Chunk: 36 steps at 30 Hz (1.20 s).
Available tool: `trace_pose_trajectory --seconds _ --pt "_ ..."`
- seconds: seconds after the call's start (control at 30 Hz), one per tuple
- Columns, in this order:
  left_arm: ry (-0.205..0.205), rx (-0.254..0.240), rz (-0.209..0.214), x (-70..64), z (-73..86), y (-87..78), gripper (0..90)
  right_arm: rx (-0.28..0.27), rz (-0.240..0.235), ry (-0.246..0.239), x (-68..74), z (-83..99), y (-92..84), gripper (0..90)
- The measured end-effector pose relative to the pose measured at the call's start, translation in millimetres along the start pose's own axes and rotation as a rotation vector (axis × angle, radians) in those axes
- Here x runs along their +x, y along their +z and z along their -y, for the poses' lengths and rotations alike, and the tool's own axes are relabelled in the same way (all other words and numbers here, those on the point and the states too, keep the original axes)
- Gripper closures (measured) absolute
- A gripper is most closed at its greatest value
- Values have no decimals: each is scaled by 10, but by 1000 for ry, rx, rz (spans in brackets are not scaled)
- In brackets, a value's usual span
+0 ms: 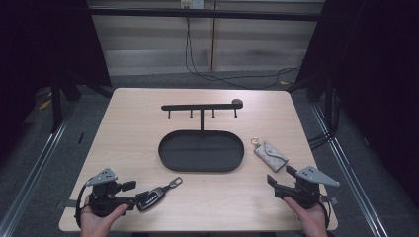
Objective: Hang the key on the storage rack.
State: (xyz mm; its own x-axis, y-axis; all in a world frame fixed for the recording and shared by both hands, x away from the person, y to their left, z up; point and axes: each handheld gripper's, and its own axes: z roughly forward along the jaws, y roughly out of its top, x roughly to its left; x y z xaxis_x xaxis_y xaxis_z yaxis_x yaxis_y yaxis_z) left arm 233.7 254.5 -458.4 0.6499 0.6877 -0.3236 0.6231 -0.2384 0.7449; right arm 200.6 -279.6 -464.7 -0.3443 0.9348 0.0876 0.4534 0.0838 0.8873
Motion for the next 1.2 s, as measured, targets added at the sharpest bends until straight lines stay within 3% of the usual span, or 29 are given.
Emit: trace_pose_trajectory --seconds 0.3,0.5,0.7,0.8,0.87,0.93,1.0,1.1,1.2 --pt "7 10 -10 -6 -3 9 311 17 -18 51 -2 18 -55 213" --pt "8 12 -12 -20 -7 20 330 6 -9 21 62 45 -123 223" --pt "11 14 1 -68 -16 13 364 37 -57 12 84 35 -94 253" --pt "9 46 -19 -76 -40 42 372 27 -72 42 51 25 -120 253" --pt "16 65 11 -93 -78 63 372 28 -74 58 22 22 -127 246" --pt "32 73 -5 -119 -125 70 373 40 -84 69 10 18 -125 245" --pt "43 90 -14 -132 -175 78 389 48 -86 66 24 13 -122 246" --pt "14 133 -9 -125 -240 99 472 60 -98 50 49 7 -126 259" --pt "30 165 -13 -140 -297 114 452 72 -113 54 46 6 -121 266"
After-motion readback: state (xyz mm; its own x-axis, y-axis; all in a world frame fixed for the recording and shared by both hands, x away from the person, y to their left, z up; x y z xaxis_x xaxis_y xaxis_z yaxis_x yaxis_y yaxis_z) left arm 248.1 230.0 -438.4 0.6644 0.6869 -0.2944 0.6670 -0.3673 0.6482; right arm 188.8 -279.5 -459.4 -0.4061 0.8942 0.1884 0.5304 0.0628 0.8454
